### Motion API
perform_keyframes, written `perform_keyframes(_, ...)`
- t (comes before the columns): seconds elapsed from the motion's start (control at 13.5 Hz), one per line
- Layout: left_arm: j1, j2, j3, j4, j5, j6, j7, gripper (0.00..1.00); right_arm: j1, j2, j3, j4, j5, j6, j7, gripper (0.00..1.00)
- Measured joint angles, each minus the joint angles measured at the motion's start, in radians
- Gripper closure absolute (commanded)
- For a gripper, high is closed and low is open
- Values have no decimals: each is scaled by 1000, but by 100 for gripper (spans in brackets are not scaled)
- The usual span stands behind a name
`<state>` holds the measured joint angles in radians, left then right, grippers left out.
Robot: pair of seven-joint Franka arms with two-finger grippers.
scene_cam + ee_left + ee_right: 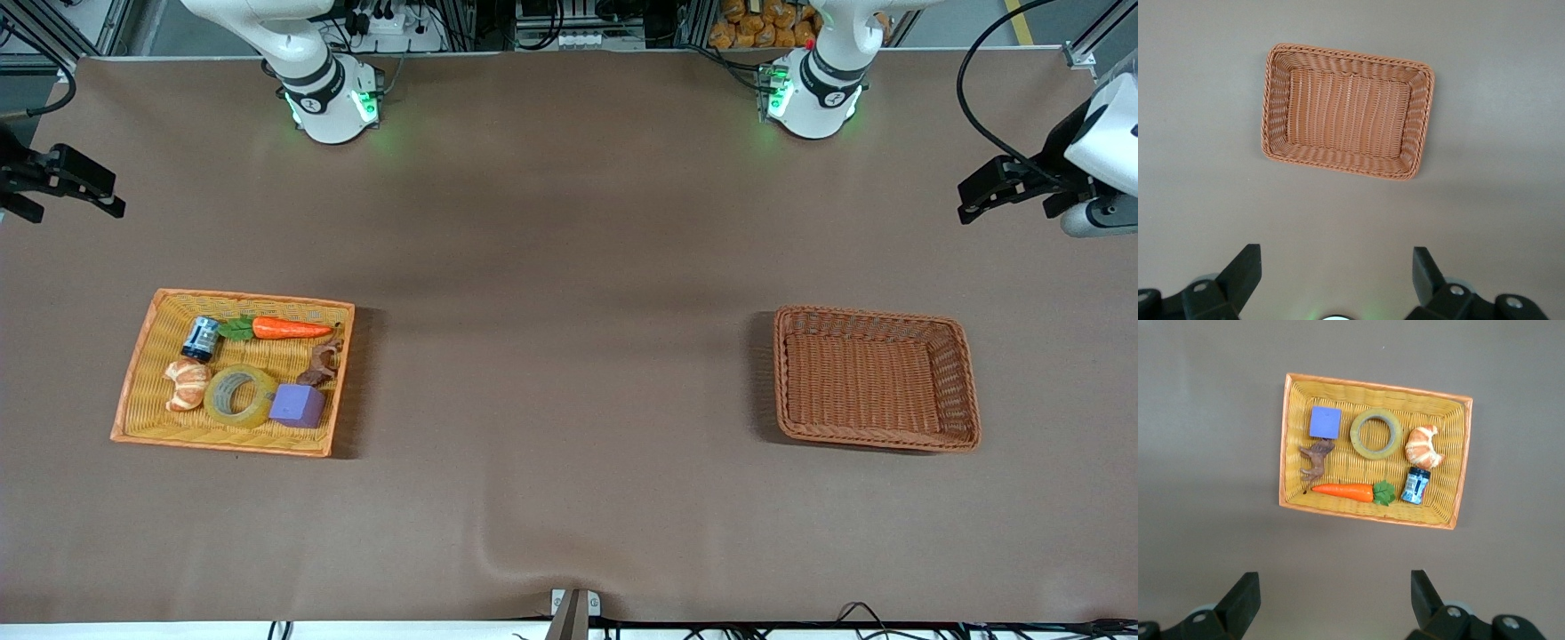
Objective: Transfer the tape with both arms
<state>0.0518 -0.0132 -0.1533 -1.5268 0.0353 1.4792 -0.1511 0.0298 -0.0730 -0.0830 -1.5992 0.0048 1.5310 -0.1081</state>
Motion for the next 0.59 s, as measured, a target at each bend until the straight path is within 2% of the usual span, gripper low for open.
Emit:
perform_keyframes(0.22,0,6,-1,0,-14,2,0,0,0,26,1,-44,0,69,1,0)
perform_keyframes(0.37,3,7,3,2,-14,4,2,0,9,102,2,-75,0,147,1,0)
perform_keyframes(0.59,5,7,8,7,-16,4,11,0,49,242,3,-169,0,404,-34,0)
